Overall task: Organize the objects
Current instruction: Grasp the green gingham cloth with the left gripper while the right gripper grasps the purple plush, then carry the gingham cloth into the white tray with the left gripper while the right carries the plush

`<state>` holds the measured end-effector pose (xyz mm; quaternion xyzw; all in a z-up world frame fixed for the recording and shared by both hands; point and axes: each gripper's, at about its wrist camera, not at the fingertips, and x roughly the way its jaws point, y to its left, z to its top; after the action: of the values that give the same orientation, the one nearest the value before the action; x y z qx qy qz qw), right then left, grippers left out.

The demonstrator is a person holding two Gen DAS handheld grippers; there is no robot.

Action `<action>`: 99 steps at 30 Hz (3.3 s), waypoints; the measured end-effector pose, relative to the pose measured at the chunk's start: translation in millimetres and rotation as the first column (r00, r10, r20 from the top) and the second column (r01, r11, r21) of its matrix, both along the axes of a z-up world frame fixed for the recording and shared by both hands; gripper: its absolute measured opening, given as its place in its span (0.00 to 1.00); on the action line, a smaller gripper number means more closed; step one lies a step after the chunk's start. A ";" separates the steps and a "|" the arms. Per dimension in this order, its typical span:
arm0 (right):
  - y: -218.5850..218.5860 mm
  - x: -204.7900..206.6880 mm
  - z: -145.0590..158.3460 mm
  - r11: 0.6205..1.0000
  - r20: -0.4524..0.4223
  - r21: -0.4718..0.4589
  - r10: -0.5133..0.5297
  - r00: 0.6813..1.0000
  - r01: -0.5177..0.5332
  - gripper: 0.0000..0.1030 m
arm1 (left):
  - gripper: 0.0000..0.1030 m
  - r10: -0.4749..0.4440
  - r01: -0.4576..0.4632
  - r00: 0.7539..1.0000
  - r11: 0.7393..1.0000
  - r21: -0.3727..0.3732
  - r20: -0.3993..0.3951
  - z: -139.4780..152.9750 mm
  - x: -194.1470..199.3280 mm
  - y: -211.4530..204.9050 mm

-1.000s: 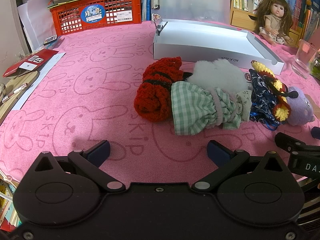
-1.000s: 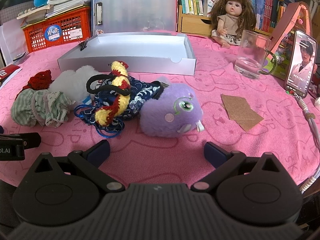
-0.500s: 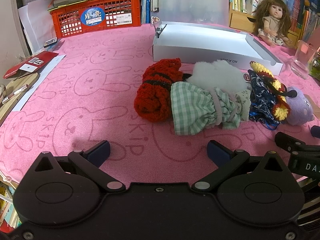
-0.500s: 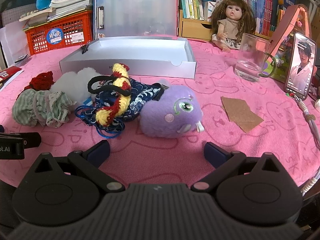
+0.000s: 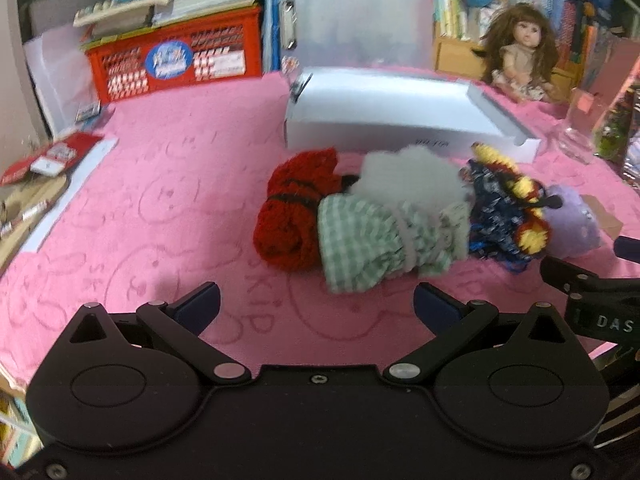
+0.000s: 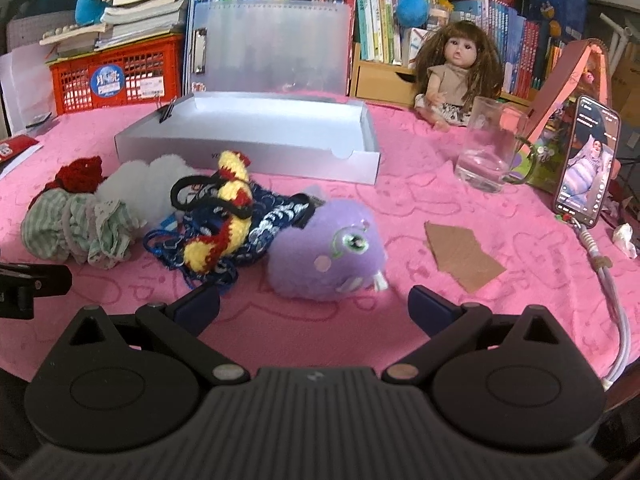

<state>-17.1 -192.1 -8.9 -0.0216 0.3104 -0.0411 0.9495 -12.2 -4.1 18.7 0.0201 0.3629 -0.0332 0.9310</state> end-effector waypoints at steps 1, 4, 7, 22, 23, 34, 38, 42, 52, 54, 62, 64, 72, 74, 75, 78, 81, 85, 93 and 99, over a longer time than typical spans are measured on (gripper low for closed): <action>-1.0 -0.6 0.8 1.000 0.006 0.001 -0.001 1.000 0.001 1.00 | 1.00 -0.011 0.010 1.000 1.000 0.003 0.017 2.8 -2.1 -1.8; -3.3 -2.6 4.1 1.000 0.030 0.001 -0.008 1.000 0.008 1.00 | 0.99 -0.036 0.036 0.997 0.999 -0.004 0.068 11.4 -7.9 -5.5; -6.4 -3.6 8.9 1.000 0.061 -0.001 -0.024 0.998 0.024 1.00 | 0.95 -0.059 0.061 0.993 0.998 -0.024 0.104 19.2 -11.2 -8.8; -15.5 5.2 8.9 0.998 0.079 -0.011 -0.058 0.995 0.059 0.95 | 0.81 -0.112 0.118 0.986 0.992 -0.040 0.124 16.2 -8.1 -20.8; -15.3 6.4 8.0 0.998 0.076 -0.012 -0.055 0.996 0.056 0.95 | 0.81 -0.112 0.118 0.986 0.992 -0.036 0.125 15.4 -7.1 -21.9; -9.6 15.1 0.5 0.999 0.059 -0.032 -0.021 0.998 0.023 0.91 | 0.81 -0.118 0.119 0.985 0.993 0.001 0.127 4.8 2.7 -31.3; -8.5 17.4 -1.2 0.999 0.055 -0.034 -0.015 0.998 0.017 0.91 | 0.81 -0.119 0.120 0.984 0.993 0.005 0.131 3.6 4.4 -31.4; -7.2 19.2 -2.8 0.999 0.052 -0.035 -0.010 0.999 0.012 0.90 | 0.81 -0.125 0.123 0.983 0.992 0.017 0.136 1.9 7.0 -33.5; -7.4 24.4 -5.6 1.000 0.049 -0.020 0.001 0.999 0.000 0.89 | 0.72 -0.141 0.142 0.981 0.990 0.002 0.136 -3.9 11.7 -38.9; -8.8 25.0 -6.0 1.000 0.044 -0.003 0.004 0.999 -0.004 0.88 | 0.62 -0.145 0.149 0.982 0.989 -0.021 0.124 -4.9 12.4 -37.7; -9.3 17.9 -4.8 0.999 0.037 0.041 -0.017 0.999 0.015 0.64 | 0.42 -0.156 0.164 0.978 0.985 -0.045 0.136 0.4 1.9 -33.4; -11.1 14.2 -2.3 0.997 0.044 0.066 -0.033 0.998 0.030 0.63 | 0.41 -0.154 0.162 0.978 0.986 -0.049 0.141 2.5 -0.5 -32.3; -10.2 3.2 13.0 0.998 0.105 0.057 -0.046 0.993 0.040 0.63 | 0.40 -0.135 0.153 0.974 0.985 -0.084 0.184 14.4 -9.5 -25.8; -9.2 2.3 14.0 0.998 0.108 0.051 -0.044 0.993 0.039 0.63 | 0.40 -0.132 0.152 0.972 0.985 -0.088 0.196 17.3 -11.9 -24.2; -8.4 2.2 14.4 0.998 0.108 0.049 -0.044 0.993 0.039 0.63 | 0.40 -0.130 0.150 0.971 0.985 -0.090 0.200 18.6 -12.5 -23.5; -7.5 0.5 15.2 0.998 0.108 0.048 -0.041 0.993 0.036 0.63 | 0.40 -0.121 0.143 0.970 0.985 -0.095 0.208 21.9 -13.7 -20.6; -6.7 -1.0 16.4 0.999 0.112 0.041 -0.040 0.993 0.035 0.63 | 0.40 -0.113 0.137 0.972 0.985 -0.106 0.207 23.7 -13.7 -17.2; -6.9 -1.2 17.7 0.999 0.117 0.036 -0.044 0.992 0.040 0.63 | 0.40 -0.108 0.134 0.973 0.985 -0.112 0.206 25.0 -12.7 -16.0; -11.8 0.9 20.9 0.998 0.123 0.055 -0.050 0.991 0.043 0.63 | 0.40 -0.108 0.137 0.975 0.980 -0.142 0.193 26.0 -4.5 -13.0; -27.6 12.7 24.7 0.985 0.105 0.167 -0.056 0.993 0.037 0.63 | 0.40 -0.098 0.132 0.976 0.976 -0.172 0.193 32.8 12.7 -6.3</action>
<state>-4.3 -219.7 15.8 0.0664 0.2607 -0.0386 0.9624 0.4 -10.4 51.5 -0.0422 0.2691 -0.1185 0.9548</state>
